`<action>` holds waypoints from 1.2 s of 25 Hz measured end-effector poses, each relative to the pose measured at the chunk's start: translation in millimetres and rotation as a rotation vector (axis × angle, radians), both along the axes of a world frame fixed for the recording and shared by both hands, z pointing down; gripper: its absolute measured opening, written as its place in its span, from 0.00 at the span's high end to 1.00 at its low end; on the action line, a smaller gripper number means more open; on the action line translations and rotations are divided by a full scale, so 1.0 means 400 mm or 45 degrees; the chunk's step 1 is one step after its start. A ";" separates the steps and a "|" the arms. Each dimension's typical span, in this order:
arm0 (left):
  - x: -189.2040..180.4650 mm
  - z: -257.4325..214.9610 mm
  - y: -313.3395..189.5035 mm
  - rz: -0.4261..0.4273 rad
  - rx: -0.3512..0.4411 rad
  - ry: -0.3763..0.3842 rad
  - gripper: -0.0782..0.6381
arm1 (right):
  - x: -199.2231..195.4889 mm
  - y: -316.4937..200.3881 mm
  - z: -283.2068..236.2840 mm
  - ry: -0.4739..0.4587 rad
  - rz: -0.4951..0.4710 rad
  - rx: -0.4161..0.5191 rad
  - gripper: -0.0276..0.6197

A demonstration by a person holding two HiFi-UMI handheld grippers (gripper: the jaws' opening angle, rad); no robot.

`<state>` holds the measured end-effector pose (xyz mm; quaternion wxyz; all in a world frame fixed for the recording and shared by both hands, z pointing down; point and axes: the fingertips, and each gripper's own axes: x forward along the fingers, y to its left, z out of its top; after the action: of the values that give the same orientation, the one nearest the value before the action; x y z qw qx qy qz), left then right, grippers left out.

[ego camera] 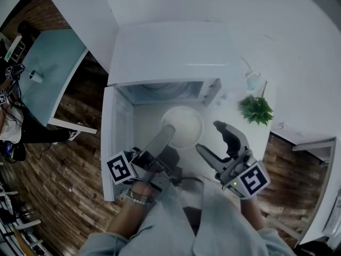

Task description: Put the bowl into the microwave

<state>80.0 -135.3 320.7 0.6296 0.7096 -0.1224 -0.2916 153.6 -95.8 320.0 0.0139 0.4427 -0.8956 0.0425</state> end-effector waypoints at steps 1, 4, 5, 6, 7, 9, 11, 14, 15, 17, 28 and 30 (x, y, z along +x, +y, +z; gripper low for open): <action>0.002 0.003 -0.002 -0.002 -0.003 -0.001 0.56 | -0.005 0.003 0.002 0.004 -0.022 0.001 0.51; 0.007 0.008 -0.008 -0.007 -0.017 0.002 0.56 | -0.022 0.004 0.008 0.068 -0.061 0.024 0.48; 0.009 0.010 -0.010 -0.008 -0.020 0.000 0.56 | -0.029 0.002 0.010 0.101 -0.066 0.034 0.47; 0.012 0.013 -0.011 -0.008 -0.022 -0.003 0.56 | -0.036 -0.002 0.014 0.129 -0.068 0.040 0.46; 0.015 0.016 -0.013 -0.008 -0.025 -0.005 0.56 | -0.042 -0.005 0.018 0.147 -0.070 0.043 0.45; 0.021 0.020 -0.015 -0.010 -0.031 -0.008 0.56 | -0.056 -0.013 0.025 0.163 -0.077 0.043 0.42; 0.025 0.023 -0.018 -0.013 -0.037 -0.009 0.56 | -0.068 -0.022 0.032 0.178 -0.079 0.036 0.39; 0.030 0.028 -0.021 -0.014 -0.037 -0.022 0.56 | -0.080 -0.038 0.038 0.188 -0.074 0.038 0.37; 0.031 0.030 -0.021 -0.014 -0.037 -0.027 0.56 | -0.084 -0.042 0.040 0.189 -0.073 0.035 0.37; 0.032 0.034 -0.020 -0.016 -0.039 -0.036 0.56 | -0.091 -0.048 0.044 0.191 -0.075 0.032 0.37; 0.015 0.089 -0.040 -0.049 -0.068 -0.095 0.56 | -0.105 -0.081 0.096 0.192 -0.116 -0.021 0.39; 0.010 0.105 -0.047 -0.057 -0.074 -0.105 0.56 | -0.108 -0.087 0.115 0.200 -0.126 -0.047 0.39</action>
<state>84.0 -153.9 362.8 0.6377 0.6996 -0.1726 -0.2724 110.3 -130.7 366.1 0.0943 0.3996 -0.9115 0.0235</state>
